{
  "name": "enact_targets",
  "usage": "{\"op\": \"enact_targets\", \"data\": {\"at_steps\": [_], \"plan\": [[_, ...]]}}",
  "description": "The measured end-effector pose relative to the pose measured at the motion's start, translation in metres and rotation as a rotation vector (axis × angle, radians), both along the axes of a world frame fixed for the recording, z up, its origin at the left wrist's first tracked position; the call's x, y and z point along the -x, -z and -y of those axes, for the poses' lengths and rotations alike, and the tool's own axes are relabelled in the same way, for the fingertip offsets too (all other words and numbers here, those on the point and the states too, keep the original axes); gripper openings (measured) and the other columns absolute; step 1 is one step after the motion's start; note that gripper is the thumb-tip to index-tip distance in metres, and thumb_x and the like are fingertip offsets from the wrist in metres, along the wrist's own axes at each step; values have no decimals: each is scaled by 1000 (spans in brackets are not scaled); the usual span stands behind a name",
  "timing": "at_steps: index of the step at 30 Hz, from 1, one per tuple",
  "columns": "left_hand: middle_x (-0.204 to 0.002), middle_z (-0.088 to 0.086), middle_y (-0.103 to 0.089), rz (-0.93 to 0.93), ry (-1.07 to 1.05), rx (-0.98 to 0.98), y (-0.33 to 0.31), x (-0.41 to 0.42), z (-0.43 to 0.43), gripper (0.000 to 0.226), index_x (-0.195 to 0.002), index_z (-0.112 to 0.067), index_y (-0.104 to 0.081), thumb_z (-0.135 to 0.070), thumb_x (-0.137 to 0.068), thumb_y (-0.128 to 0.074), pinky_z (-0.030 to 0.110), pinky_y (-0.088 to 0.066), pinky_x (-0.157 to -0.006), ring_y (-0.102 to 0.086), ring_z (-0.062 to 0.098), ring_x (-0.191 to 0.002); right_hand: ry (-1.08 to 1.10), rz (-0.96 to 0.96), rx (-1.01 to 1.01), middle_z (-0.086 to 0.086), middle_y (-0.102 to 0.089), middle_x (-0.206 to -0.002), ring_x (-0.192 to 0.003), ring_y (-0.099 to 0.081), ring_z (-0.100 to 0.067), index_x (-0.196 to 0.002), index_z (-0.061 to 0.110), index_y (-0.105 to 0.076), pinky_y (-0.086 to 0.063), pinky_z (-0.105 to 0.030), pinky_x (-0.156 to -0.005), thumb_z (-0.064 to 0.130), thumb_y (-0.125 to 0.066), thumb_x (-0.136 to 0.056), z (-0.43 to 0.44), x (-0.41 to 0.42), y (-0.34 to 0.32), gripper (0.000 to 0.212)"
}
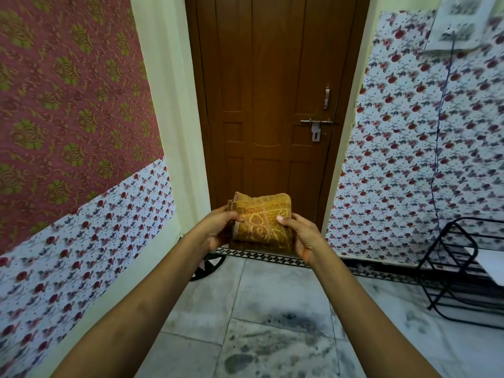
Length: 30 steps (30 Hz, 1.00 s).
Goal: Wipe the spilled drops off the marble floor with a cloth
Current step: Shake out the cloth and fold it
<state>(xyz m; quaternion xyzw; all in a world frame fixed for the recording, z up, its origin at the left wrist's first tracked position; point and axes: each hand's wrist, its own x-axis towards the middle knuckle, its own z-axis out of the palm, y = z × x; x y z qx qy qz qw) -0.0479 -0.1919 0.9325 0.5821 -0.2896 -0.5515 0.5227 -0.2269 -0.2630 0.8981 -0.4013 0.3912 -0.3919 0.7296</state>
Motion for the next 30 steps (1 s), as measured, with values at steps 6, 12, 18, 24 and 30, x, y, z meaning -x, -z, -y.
{"op": "enact_targets", "data": {"at_steps": [6, 12, 18, 24, 30], "plan": [[-101, 10, -60, 4, 31, -10, 11, 8, 13, 41, -118, -19, -53, 5, -86, -47, 40, -53, -71, -58, 27, -90, 72, -18, -18, -14, -64, -113, -103, -61, -27, -129, 6, -52, -52, -44, -84, 5, -66, -82, 10, 8, 24, 49], [-106, 8, -58, -3, 113, -32, 36, 45, 37, 55, -132, -20, -46, 9, -85, -45, 40, -53, -73, -57, 27, -94, 140, -63, -61, -13, -61, -121, -113, -56, -30, -127, 11, -53, -46, -51, -97, 5, -66, -81, 25, 49, 53, 48], [-104, 8, -58, -36, 121, -69, 52, 114, 79, 61, -138, -18, -43, 11, -85, -43, 35, -53, -65, -58, 27, -93, 182, -60, -109, -12, -62, -121, -114, -57, -31, -130, 12, -53, -46, -53, -96, 6, -71, -77, 60, 118, 73, 56], [-104, 7, -55, -54, 114, -82, 60, 227, 128, 59, -136, -20, -44, 11, -86, -40, 40, -52, -77, -55, 28, -98, 183, -95, -103, -13, -60, -124, -112, -58, -30, -132, 12, -51, -47, -50, -96, 5, -65, -82, 110, 228, 74, 52], [-103, 7, -56, -51, 140, -109, 65, 343, 179, 57, -136, -20, -44, 10, -87, -39, 45, -50, -86, -55, 26, -93, 208, -139, -119, -10, -60, -122, -110, -56, -27, -131, 13, -50, -50, -38, -81, 6, -63, -85, 150, 346, 70, 48]]}}
